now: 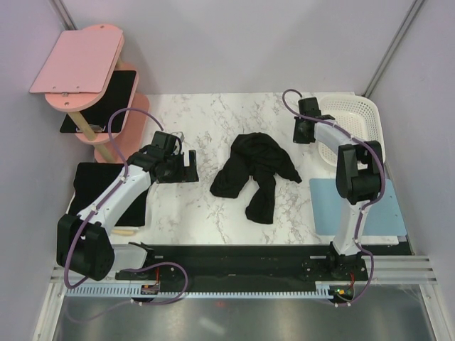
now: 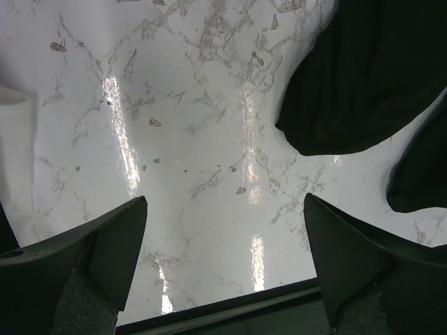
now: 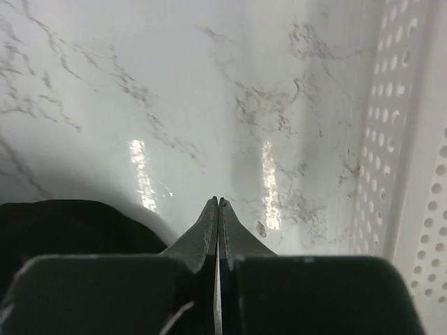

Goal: Fold and stack the t-shirts
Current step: Move the tshirt to the center of the board

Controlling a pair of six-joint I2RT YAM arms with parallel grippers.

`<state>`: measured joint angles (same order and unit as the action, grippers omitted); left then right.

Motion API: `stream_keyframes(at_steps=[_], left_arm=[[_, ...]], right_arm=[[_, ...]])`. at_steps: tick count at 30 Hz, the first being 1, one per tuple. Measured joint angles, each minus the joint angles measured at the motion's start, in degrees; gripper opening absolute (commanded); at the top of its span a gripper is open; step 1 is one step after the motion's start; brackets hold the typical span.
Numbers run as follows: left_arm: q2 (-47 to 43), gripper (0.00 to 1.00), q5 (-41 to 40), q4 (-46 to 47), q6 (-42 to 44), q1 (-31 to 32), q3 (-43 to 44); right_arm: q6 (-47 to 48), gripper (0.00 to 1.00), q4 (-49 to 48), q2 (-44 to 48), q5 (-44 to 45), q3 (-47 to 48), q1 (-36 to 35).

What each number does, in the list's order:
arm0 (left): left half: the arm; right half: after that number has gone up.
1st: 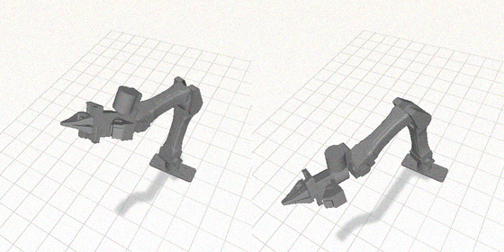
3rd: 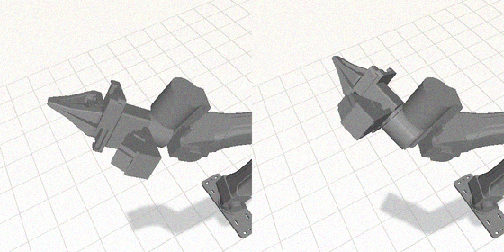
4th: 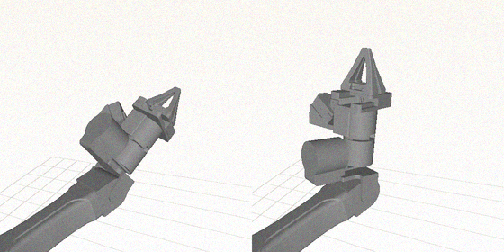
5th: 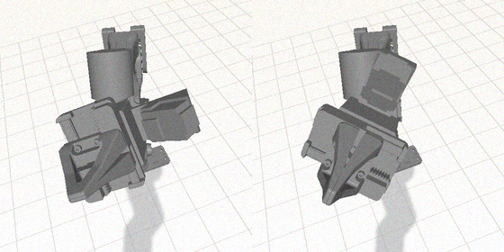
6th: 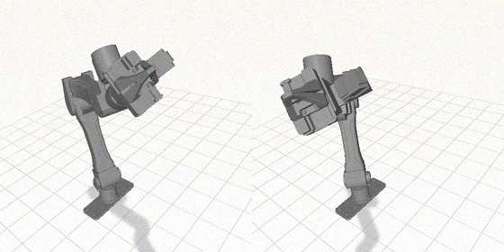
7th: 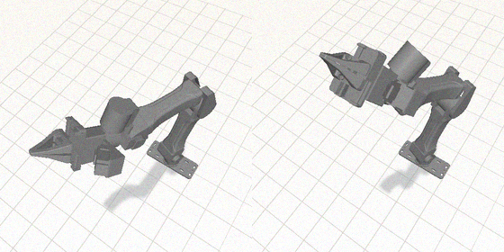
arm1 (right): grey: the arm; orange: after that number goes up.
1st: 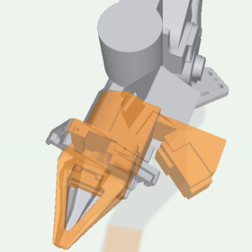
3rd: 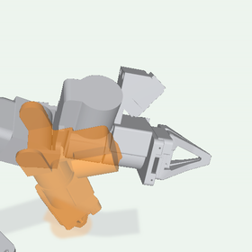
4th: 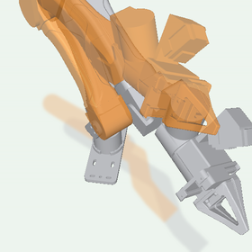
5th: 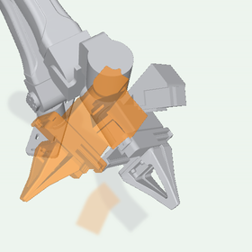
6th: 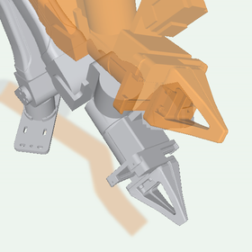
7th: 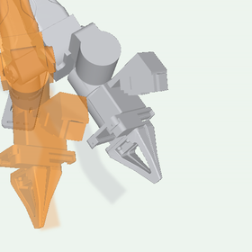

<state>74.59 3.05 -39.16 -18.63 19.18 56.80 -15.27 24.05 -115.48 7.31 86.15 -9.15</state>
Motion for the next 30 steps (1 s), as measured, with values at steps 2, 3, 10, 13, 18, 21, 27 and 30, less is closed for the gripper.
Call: stream_keyframes(at_steps=[2,3,10,13,18,21,27,30], left_arm=[[0.0,1.00,0.0,0.0,0.0,0.0,0.0],[0.0,1.00,0.0,0.0,0.0,0.0,0.0],[0.0,1.00,0.0,0.0,0.0,0.0,0.0],[0.0,1.00,0.0,0.0,0.0,0.0,0.0],[0.0,1.00,0.2,0.0,0.0,0.0,0.0],[0.1,1.00,1.6,0.0,0.0,-0.1,0.0],[0.5,1.00,6.4,1.5,-0.2,0.3,0.0],[0.9,0.99,8.2,4.2,-0.9,1.7,0.0]], right_arm=[[-0.2,0.00,1.3,-0.9,1.6,0.2,0.3],[-0.3,0.00,2.2,-1.1,2.5,0.2,0.3],[-1.8,0.00,6.7,-1.2,9.6,0.2,1.8],[-2.4,0.00,7.6,-1.2,11.0,0.2,4.0],[-2.8,0.00,8.2,-1.2,12.7,0.2,7.9],[-3.0,0.01,8.3,-1.2,13.4,0.2,9.2],[-2.9,0.43,6.7,1.7,8.5,-2.6,8.5],[-2.9,0.81,6.0,5.9,4.7,-5.1,6.9]])
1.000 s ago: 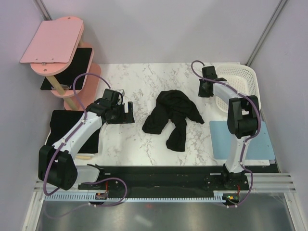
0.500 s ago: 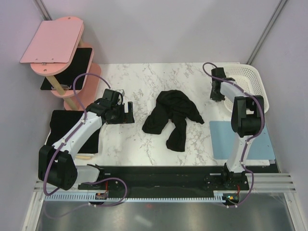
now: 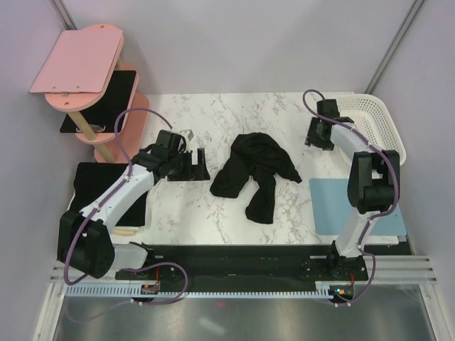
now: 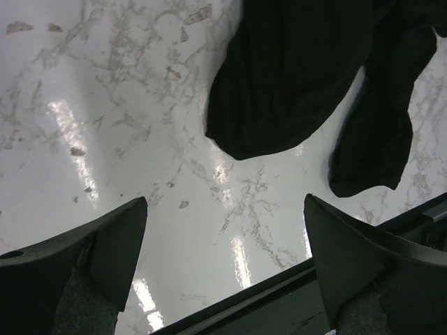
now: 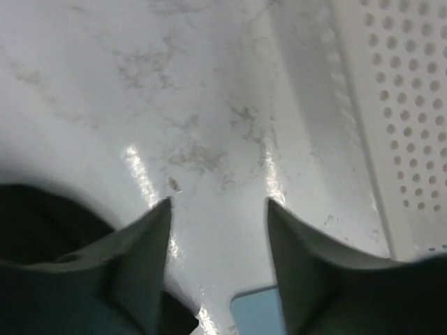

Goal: Fold and stack the t-shirts
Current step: Move the tshirt to the center of the board, then flatten out the tshirt

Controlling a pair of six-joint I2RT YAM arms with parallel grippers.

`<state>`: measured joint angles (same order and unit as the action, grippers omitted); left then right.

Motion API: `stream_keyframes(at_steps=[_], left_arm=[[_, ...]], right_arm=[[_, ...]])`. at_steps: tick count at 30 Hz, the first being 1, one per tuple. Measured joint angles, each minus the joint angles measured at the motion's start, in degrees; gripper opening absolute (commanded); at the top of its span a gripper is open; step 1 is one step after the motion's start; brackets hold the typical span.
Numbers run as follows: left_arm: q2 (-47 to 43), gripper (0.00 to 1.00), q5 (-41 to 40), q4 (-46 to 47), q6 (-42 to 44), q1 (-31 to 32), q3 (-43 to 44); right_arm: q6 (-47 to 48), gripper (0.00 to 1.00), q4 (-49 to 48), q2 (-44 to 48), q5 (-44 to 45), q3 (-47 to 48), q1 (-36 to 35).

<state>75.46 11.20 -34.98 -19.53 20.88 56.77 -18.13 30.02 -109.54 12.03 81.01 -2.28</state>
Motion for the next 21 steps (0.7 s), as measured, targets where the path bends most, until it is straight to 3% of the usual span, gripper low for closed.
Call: stream_keyframes(at_steps=[2,11,21], left_arm=[[1.1,0.98,0.9,2.4,-0.6,1.9,0.0],[15.8,0.95,-1.4,5.9,-2.1,7.9,4.2],[29.2,0.85,-6.9,6.9,-2.1,11.0,13.4]], right_arm=[[-0.2,0.98,-0.9,3.1,-2.4,-1.3,-1.6],[-1.2,0.98,-4.3,19.1,-12.4,-14.3,-10.8],[-7.7,0.91,-4.9,35.6,-19.8,-33.6,-16.9]])
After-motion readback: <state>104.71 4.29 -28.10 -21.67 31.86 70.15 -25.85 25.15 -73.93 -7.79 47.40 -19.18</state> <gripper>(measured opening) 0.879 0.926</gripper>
